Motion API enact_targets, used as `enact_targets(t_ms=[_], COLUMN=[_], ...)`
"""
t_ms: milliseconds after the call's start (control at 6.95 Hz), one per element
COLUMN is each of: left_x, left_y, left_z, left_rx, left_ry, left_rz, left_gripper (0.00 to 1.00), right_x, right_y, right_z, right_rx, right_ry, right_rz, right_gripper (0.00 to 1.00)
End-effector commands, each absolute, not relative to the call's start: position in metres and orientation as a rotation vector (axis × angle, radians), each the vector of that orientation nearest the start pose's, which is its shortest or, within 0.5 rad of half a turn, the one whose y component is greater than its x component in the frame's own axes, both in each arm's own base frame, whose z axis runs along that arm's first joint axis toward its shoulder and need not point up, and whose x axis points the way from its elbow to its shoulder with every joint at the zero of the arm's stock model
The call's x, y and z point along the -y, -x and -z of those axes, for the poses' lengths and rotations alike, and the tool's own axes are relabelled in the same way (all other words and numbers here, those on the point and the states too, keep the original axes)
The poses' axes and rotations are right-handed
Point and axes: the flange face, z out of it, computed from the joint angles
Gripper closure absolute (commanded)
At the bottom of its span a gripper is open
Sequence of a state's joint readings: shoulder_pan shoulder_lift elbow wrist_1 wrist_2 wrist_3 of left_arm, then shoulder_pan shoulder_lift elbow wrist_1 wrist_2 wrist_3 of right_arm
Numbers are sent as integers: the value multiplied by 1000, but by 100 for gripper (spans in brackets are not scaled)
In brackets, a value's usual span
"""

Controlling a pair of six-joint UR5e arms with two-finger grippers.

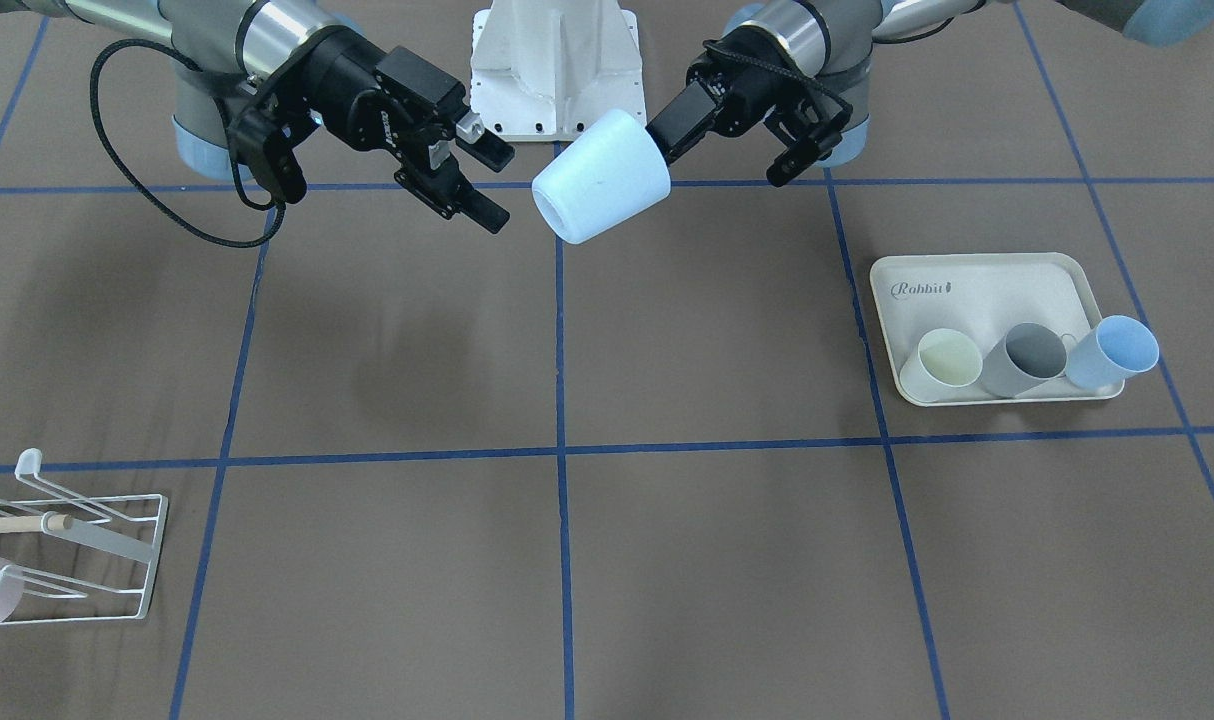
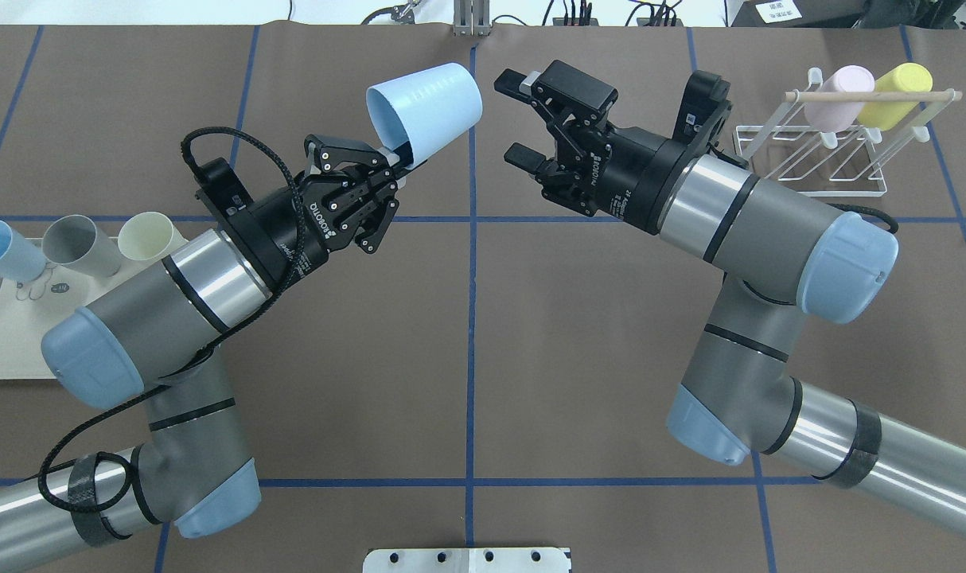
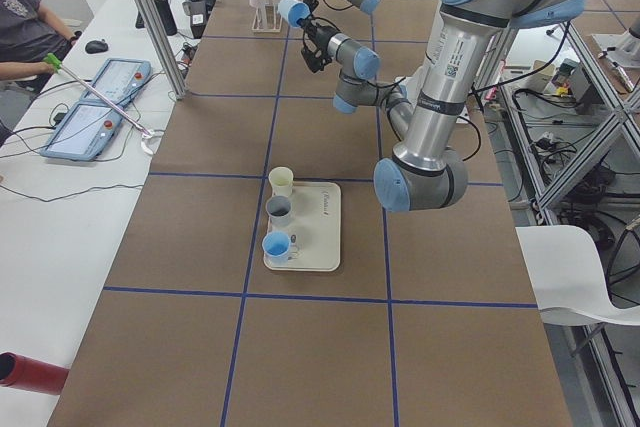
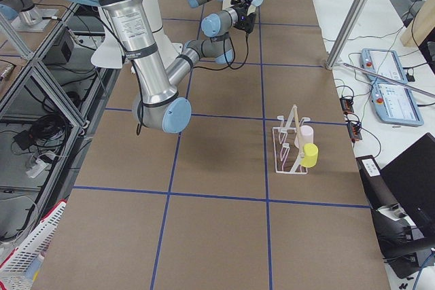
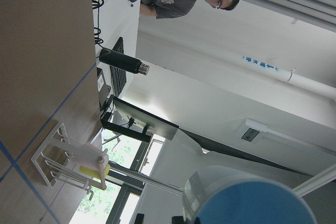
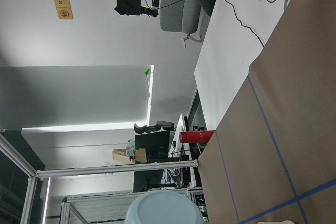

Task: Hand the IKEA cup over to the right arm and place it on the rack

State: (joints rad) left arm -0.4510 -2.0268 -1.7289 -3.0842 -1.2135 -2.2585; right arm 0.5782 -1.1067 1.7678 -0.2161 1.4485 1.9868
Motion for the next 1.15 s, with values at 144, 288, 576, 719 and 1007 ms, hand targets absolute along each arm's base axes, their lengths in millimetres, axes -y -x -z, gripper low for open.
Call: enact_targets(t_ms=[144, 288, 576, 719, 1007], left_x=[392, 394, 394, 387, 384], left_y=[-423, -424, -434, -441, -447], left_z=[-180, -178, -166, -164, -164], left_rx=[-2261, -2265, -2260, -2261, -2255], left_ry=[24, 14, 21, 28, 39], left_rz=[1050, 1069, 1071, 1080, 1075], left_gripper=[100, 100, 100, 100, 100], right_x=[414, 414, 414, 414, 414], right_y=[384, 384, 384, 384, 386], right_z=[-168, -168, -168, -168, -169], right_rx=[2079, 2081, 2081, 2081, 2078], right_ry=[-266, -265, -266, -266, -264], right_rz=[-713, -711, -713, -713, -713], right_gripper=[0, 0, 0, 0, 0])
